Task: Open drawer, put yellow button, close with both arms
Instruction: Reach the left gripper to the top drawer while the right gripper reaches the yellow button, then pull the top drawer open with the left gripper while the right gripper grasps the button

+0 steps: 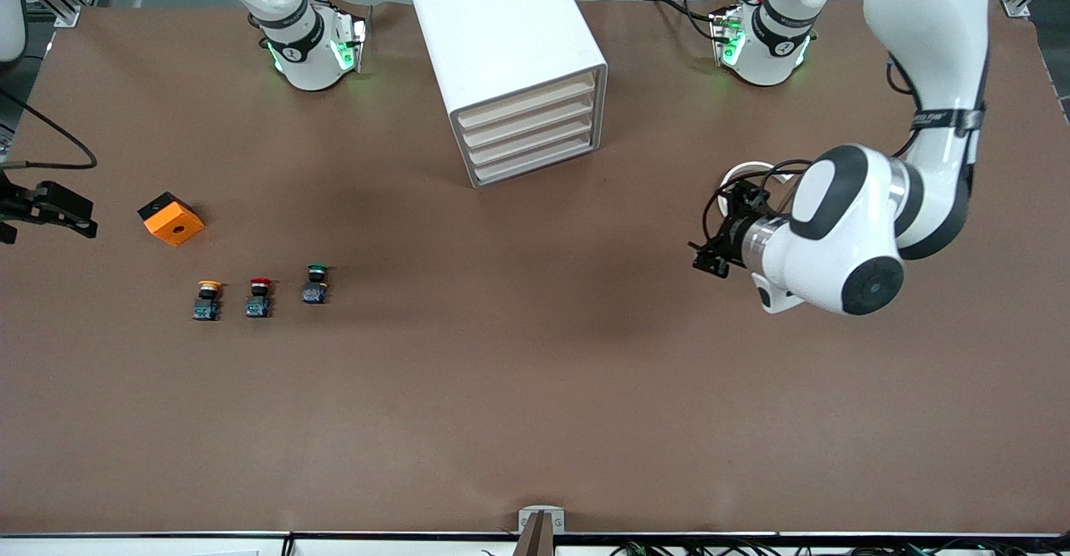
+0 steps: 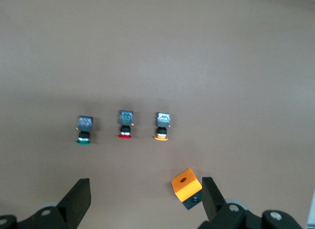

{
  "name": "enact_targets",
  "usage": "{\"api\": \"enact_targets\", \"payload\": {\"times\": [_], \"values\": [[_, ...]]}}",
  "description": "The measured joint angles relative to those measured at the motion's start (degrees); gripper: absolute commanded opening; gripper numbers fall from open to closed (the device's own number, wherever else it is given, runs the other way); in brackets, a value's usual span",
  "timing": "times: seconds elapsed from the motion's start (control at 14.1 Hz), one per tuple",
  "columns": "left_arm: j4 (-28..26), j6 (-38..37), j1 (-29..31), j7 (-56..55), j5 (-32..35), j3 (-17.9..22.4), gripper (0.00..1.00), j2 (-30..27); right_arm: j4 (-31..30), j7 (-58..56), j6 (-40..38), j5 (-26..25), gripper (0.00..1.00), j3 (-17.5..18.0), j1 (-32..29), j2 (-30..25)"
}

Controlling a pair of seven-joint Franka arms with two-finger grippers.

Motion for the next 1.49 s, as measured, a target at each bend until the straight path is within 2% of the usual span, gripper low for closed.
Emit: {"api": "enact_targets", "payload": {"times": [0.28,0.71,0.99,1.35,1.42,1.49], "values": [[0.3,0.0,-6.7,-13.6,-1.2,-0.3,1.0,3.6,-1.9,-2.3,5.7,-0.1,1.0,-0.1,-1.9,5.6],[1.1,0.0,-17.0,-27.9,-2.5,-0.3,1.0,5.6,-16.4,-2.5,28.1,-0.7,1.0,-0.1,-2.7,8.6],[1.2,-0.1,-17.5,-32.3,-14.0,0.0,1.0,6.0,-18.1,-2.6,36.0,-0.8,1.0,-0.1,-3.2,14.4],[1.2,-0.2,-17.7,-36.4,-23.7,0.0,0.98,8.5,-18.5,-2.7,41.0,-0.8,1.0,-0.1,-3.5,19.3],[1.2,-0.2,-17.7,-37.4,-25.2,0.0,0.95,9.1,-18.5,-2.7,41.1,-0.8,1.0,-0.1,-3.6,19.8],[1.2,-0.4,-17.8,-38.4,-26.3,-0.1,0.86,9.6,-18.7,-2.7,41.1,-0.8,1.0,-0.1,-3.6,20.2]]}}
